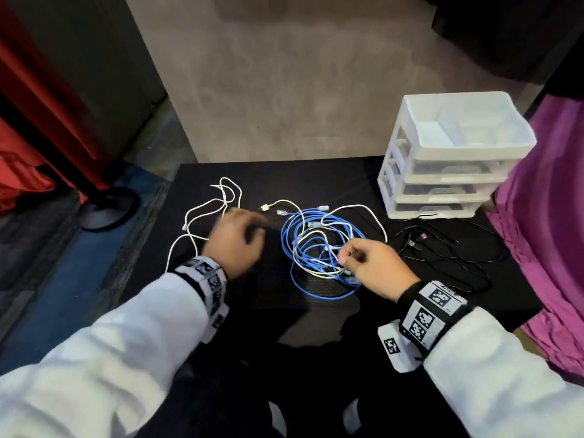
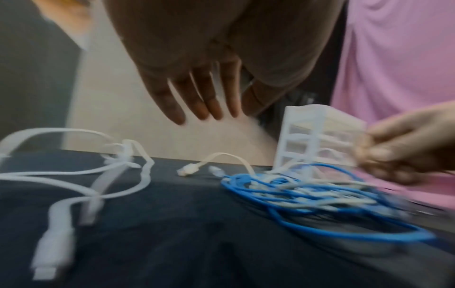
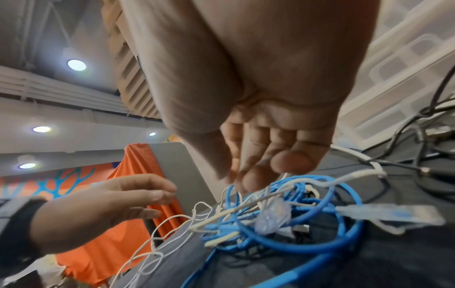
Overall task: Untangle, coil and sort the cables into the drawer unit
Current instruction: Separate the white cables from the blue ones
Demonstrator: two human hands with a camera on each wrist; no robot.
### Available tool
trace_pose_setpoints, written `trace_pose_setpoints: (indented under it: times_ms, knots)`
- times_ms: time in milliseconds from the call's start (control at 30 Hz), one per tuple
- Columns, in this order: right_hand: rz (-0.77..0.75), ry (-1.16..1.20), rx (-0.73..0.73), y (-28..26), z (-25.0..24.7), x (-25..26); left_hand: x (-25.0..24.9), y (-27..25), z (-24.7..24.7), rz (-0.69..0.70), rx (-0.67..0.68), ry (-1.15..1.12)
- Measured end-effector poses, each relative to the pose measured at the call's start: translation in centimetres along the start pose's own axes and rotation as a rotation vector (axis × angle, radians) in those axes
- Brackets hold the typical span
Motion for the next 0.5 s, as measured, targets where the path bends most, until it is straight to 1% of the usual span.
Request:
trace_pose_setpoints:
  times_ms: [33,67,100,167,200,233,300,433,500]
  knots:
    - [-0.019,0.003,0.050,-0.4,0.7,0.7,-2.4,-1.4,2.1,0.069,0.125,-0.039]
    - [-0.035,-0.013,0.089,-0.9,1.4,1.2,-4.0,-3.0,4.2,0.110,0.241,-0.049]
    - [-0.046,-0.049,0.121,-1.2,2.1,1.4,-5.1,-4.4,6.1,0.129,0.328,-0.040]
    - [-0.031,-0.095,0.154,-1.7,3.0,1.5,-5.7,-6.2,8.8,0.124,0.429,-0.010]
    - [-0.012,-0.071,0.148,-1.8,3.0,1.4,-5.8,-6.2,9.4,0.103,0.448,-0.017]
    - [0.011,-0.018,0.131,-1.8,2.8,1.5,-5.9,-5.9,9.5,0.074,0.443,-0.046]
    - [0.030,0.077,0.088,-1.5,1.9,1.5,-6.4,-4.2,8.5,0.036,0.367,-0.132]
    - [0.018,0.119,0.021,-0.1,-0.5,2.0,-9.9,0.6,3.3,0.017,0.142,-0.405]
    - [0.031,0.137,-0.040,1.3,-1.7,1.7,-11.3,3.4,0.0,-0.068,0.002,-0.525]
Point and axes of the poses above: each hand's wrist, its own y-axis towards the middle knuckle, its own z-axis out of the palm, x = y × z, the point moved 8 cm from there along y, towards the middle knuckle, and after that the axes turned 15 degrees about -x, right-handed, at the moved point
